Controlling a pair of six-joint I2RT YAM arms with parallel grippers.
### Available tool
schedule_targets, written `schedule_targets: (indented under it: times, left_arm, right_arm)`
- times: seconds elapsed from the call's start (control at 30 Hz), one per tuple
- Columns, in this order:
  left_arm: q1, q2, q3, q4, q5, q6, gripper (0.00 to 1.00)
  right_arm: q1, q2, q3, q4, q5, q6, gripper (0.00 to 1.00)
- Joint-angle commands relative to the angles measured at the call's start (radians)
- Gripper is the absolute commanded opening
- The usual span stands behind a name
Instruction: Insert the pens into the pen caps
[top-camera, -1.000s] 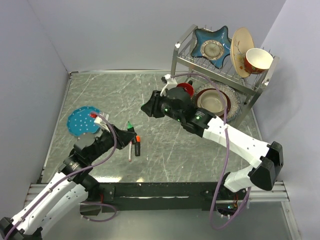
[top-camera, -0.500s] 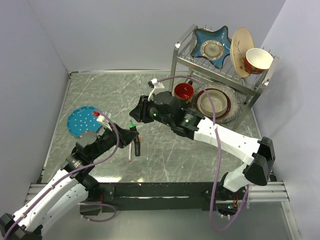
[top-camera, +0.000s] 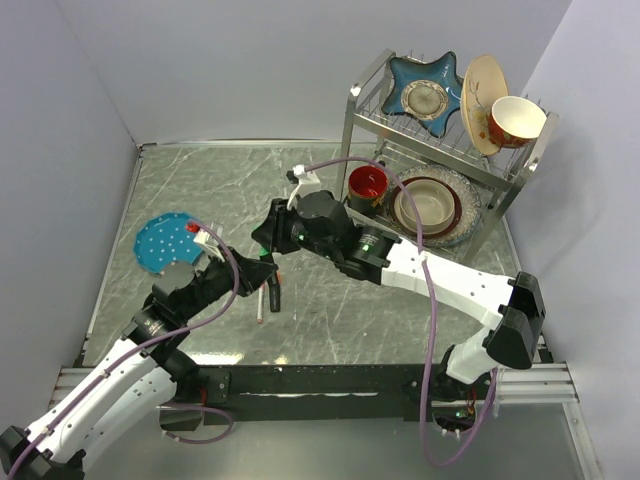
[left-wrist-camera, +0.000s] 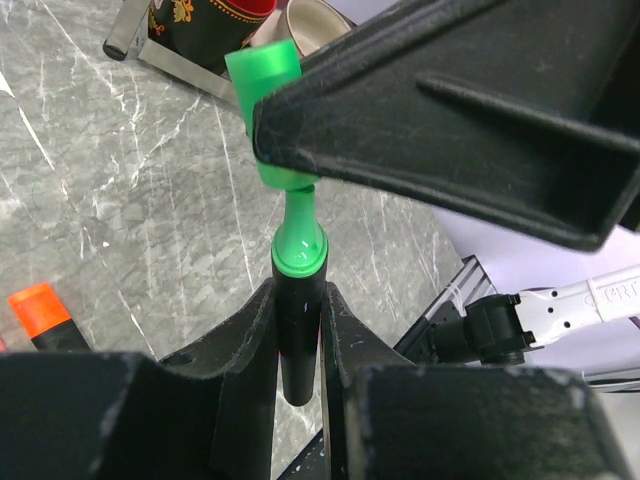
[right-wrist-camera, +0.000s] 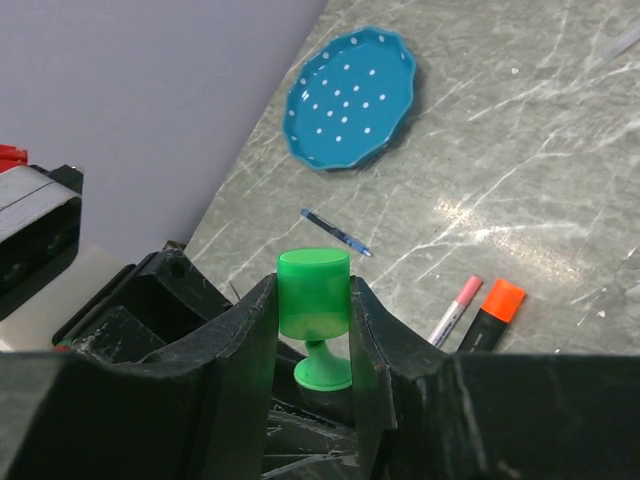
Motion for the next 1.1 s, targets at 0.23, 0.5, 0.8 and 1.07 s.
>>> schedule_targets:
  times: [0.23,0.5,0.8,1.07]
  left_arm:
    - [0.000,-0.013,0.008,0.040,-0.002,0.003,0.01]
    - [0.000,-0.012,0.017,0.047,-0.022,-0.014,0.01]
    - [0.000,0.002,0.060,0.035,-0.040,-0.001,0.01]
    - [0.000,0.008,0.078,0.029,-0.042,0.028,0.01]
  right_arm:
    - [0.113,-0.004,-0.020,-0.047,0.262,-0.052,0.00]
    - [0.215,0.024,0.014,-0.148,0.480,-0.036,0.00]
    - [0.242,0.038,0.037,-0.207,0.472,0.013,0.13]
    - [0.251,0.047,0.052,-0.216,0.446,0.019,0.25]
